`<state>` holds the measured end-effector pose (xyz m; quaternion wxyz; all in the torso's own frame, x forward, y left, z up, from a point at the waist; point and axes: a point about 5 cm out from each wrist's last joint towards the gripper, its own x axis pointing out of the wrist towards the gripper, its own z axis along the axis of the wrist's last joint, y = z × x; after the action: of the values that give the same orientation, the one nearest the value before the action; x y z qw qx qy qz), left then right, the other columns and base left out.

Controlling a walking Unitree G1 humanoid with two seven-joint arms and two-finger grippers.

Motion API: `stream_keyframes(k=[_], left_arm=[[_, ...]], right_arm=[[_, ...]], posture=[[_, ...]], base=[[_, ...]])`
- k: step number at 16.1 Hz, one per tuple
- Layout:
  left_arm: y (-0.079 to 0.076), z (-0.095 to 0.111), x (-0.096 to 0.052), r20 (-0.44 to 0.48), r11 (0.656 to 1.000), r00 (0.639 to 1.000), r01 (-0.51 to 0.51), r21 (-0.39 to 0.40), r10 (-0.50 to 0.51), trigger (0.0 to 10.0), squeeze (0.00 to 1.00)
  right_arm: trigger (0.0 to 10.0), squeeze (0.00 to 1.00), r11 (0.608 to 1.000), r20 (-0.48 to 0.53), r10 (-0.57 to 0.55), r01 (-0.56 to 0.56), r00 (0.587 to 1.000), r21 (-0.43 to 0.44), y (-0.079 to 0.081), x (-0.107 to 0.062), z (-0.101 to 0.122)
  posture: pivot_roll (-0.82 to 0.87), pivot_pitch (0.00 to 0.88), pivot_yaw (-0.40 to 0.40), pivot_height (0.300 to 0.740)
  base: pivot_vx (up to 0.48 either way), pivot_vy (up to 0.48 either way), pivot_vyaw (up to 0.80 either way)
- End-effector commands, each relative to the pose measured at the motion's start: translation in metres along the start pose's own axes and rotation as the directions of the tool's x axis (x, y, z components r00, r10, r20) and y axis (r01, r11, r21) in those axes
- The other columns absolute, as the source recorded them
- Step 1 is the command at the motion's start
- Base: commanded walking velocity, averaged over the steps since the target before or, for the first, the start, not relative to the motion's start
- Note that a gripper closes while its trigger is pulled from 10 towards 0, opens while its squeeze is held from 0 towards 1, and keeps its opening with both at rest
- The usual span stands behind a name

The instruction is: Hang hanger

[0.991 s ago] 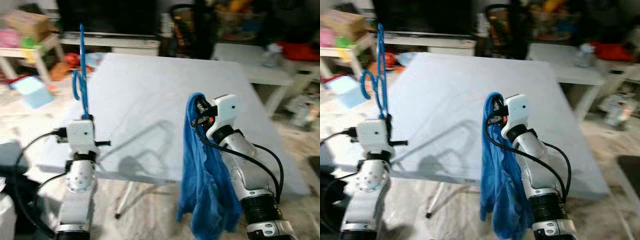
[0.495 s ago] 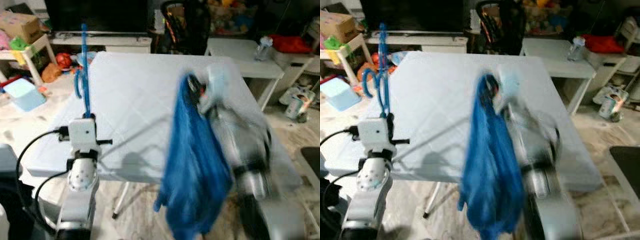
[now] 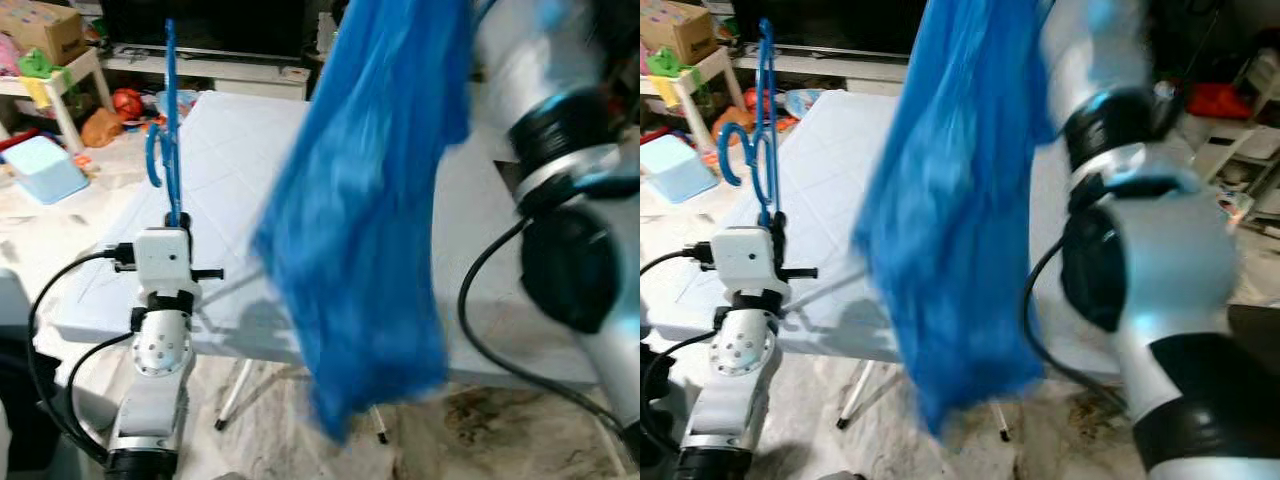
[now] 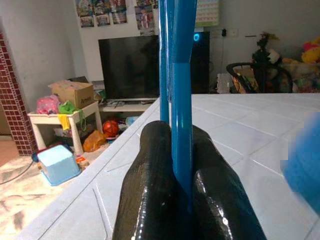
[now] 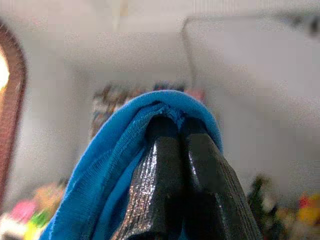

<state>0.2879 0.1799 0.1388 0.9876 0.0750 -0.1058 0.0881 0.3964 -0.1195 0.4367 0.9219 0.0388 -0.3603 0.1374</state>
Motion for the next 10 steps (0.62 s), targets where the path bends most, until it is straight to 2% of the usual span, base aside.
stream_keyframes(k=[1, 2, 3, 4, 5, 6, 7, 9, 10], left_arm=[[0.0, -0.022, -0.008, -0.109, 1.0, 0.994, -0.003, 0.005, 0.004, 10.0, 0.0], [-0.001, -0.022, -0.009, -0.11, 1.0, 0.994, -0.002, 0.003, 0.002, 10.0, 0.0], [-0.003, -0.022, -0.01, -0.11, 1.0, 0.994, 0.008, -0.001, -0.008, 10.0, 0.0], [-0.005, -0.023, -0.01, -0.112, 1.0, 0.993, 0.022, -0.006, -0.023, 10.0, 0.0], [-0.005, -0.024, -0.011, -0.115, 0.999, 0.993, 0.031, -0.008, -0.032, 10.0, 0.0], [-0.005, -0.026, -0.01, -0.122, 0.999, 0.991, 0.046, -0.007, -0.047, 10.0, 0.0], [-0.004, -0.027, -0.01, -0.124, 0.999, 0.991, 0.052, -0.007, -0.052, 10.0, 0.0], [-0.008, -0.027, -0.006, -0.128, 0.997, 0.988, 0.081, -0.014, -0.082, 10.0, 0.0], [-0.009, -0.026, -0.006, -0.127, 0.996, 0.988, 0.091, -0.018, -0.092, 10.0, 0.0]], right_arm=[[10.0, 0.0, 1.0, -0.119, 0.011, -0.012, 0.993, -0.008, -0.002, -0.015, -0.034], [10.0, 0.0, 0.998, -0.183, 0.03, -0.04, 0.983, -0.05, -0.001, -0.026, -0.053], [10.0, 0.0, 0.988, -0.314, 0.049, -0.092, 0.948, -0.123, 0.0, -0.047, -0.086], [10.0, 0.0, 0.978, -0.456, 0.058, -0.143, 0.888, -0.155, -0.002, -0.075, -0.12], [10.0, 0.8, 0.98, -0.532, 0.061, -0.151, 0.845, -0.127, -0.006, -0.098, -0.142], [10.0, 1.0, 0.98, -0.632, 0.079, -0.175, 0.771, -0.091, -0.011, -0.125, -0.164], [10.0, 1.0, 0.978, -0.674, 0.092, -0.195, 0.733, -0.079, -0.012, -0.138, -0.173], [10.0, 1.0, 0.951, -0.803, 0.192, -0.31, 0.564, 0.01, -0.023, -0.183, -0.195], [10.0, 1.0, 0.957, -0.815, 0.18, -0.289, 0.551, 0.016, -0.031, -0.192, -0.197]], posture=[[0.03, 0.0, -0.139, 0.74], [0.03, 0.0, -0.138, 0.74], [0.03, 0.0, -0.136, 0.74], [0.02, 0.0, -0.125, 0.74], [0.02, 0.0, -0.12, 0.74], [0.01, 0.0, -0.113, 0.74], [0.0, 0.0, -0.106, 0.74], [-0.02, 0.0, -0.085, 0.74], [-0.02, 0.0, -0.083, 0.74]], base=[[0.0, 0.0, 0.0], [0.0, 0.0, 0.0], [0.0, 0.0, 0.0], [0.0, 0.0, 0.0], [0.0, 0.0, 0.0], [0.0, 0.0, 0.0], [0.0, 0.0, 0.0], [0.0, 0.0, 0.0], [0.0, 0.0, 0.0]])
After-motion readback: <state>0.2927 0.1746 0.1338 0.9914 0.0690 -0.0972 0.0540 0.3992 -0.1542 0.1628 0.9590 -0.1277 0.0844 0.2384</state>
